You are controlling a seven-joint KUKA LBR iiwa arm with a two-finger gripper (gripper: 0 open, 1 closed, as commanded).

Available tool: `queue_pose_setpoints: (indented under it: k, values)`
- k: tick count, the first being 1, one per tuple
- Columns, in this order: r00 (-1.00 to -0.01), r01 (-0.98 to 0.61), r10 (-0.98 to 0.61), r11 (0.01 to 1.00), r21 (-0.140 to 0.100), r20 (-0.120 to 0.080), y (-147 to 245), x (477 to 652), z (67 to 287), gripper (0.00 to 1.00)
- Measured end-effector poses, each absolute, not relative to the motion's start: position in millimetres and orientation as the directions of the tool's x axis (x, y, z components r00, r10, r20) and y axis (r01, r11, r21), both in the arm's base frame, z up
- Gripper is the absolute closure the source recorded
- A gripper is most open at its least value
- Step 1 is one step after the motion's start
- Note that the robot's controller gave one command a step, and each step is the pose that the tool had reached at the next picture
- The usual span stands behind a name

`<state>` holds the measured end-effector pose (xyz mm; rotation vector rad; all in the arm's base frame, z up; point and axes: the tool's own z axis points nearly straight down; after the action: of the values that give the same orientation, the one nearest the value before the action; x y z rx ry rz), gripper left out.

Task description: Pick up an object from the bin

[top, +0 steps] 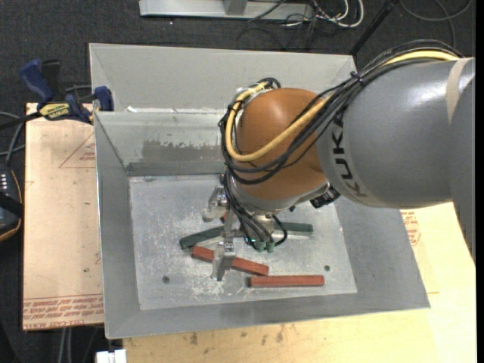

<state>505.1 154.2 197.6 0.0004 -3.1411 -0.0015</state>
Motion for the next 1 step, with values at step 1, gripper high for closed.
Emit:
queue_pose_setpoints:
  k: [1]
  values:
    - [-0.998,0.054,0.055,0.998,0.01,-0.02,147.5,534.0,82.7,1.0]
